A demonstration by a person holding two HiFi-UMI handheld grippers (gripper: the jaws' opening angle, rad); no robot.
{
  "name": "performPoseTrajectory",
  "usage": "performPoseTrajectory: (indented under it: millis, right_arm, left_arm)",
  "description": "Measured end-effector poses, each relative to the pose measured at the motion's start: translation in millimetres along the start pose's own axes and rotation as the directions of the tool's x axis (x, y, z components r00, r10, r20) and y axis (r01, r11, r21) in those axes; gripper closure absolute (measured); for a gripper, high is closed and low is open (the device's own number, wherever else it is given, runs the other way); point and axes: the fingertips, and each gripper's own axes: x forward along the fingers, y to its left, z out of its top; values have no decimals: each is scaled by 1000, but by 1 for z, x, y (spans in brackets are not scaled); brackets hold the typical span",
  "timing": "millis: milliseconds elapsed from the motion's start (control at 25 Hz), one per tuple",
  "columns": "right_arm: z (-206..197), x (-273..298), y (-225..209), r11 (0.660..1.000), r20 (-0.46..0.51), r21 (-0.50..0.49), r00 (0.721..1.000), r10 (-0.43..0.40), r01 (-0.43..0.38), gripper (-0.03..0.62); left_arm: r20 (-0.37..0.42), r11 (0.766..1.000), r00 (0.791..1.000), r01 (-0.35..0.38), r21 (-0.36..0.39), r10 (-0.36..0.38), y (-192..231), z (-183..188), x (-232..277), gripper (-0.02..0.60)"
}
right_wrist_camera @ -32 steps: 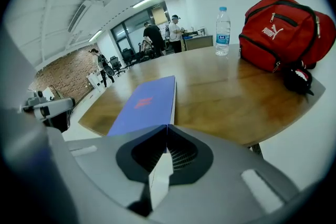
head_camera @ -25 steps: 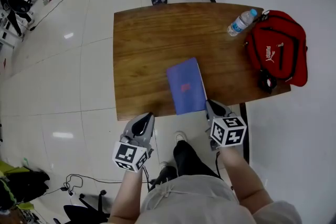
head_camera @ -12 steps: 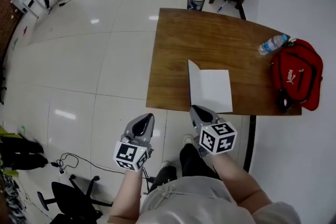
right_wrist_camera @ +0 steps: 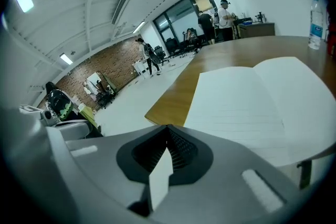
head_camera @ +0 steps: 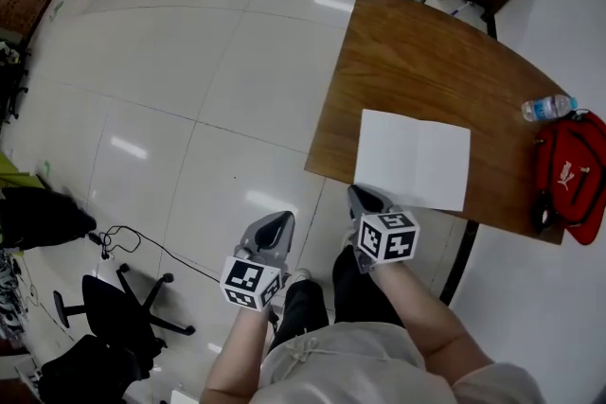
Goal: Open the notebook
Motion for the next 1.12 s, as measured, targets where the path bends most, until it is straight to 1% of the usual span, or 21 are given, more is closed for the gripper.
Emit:
performPoseTrajectory:
  millis: [80, 200, 320, 400, 480, 560, 640, 720, 840, 920, 1000, 1120]
  right_arm:
    - [5, 3, 5, 1000, 6, 3, 1000, 4, -4, 586]
    - [26, -11, 14, 1000, 69, -21, 998, -3, 4, 586]
    - [55, -46, 14, 998, 167, -45, 985, -37, 46, 586]
    - [74, -80, 12, 992, 242, -82, 967, -77, 100, 586]
    - [88, -120, 12, 976, 322, -133, 938, -125, 175, 586]
    - [97, -162, 13, 955, 406, -158, 898, -167, 250, 586]
    - [98, -201, 14, 940, 478, -150, 855, -201, 305, 586]
    - [90, -236, 16, 930, 527, -127, 818, -233, 346, 586]
    - [68, -278, 28, 910, 576, -98, 769, -278, 403, 586]
    - [50, -301, 39, 895, 595, -92, 745, -302, 436, 586]
    - [34, -319, 51, 885, 608, -95, 730, -311, 456, 586]
    - [14, -342, 69, 873, 627, -109, 715, -310, 475, 586]
  left_arm:
    - [8, 1000, 1000, -8, -20, 9, 6, -1, -4, 577]
    - [39, 1000, 999, 13, -19, -13, 9, 12, -7, 577]
    - [85, 997, 994, 63, 32, -66, -1, 43, -5, 577]
    - [127, 992, 986, 98, 84, -109, -14, 73, -7, 577]
    - [164, 981, 975, 130, 144, -153, -32, 101, -14, 577]
    - [197, 966, 960, 157, 207, -198, -51, 127, -25, 577]
    - [226, 948, 944, 180, 263, -242, -72, 146, -37, 577]
    - [247, 931, 927, 204, 303, -284, -95, 154, -52, 577]
    - [259, 907, 902, 250, 339, -345, -124, 154, -82, 577]
    - [254, 891, 890, 276, 361, -379, -140, 147, -101, 577]
    - [249, 880, 885, 284, 381, -393, -151, 139, -119, 577]
    - [242, 880, 889, 280, 383, -388, -159, 124, -141, 577]
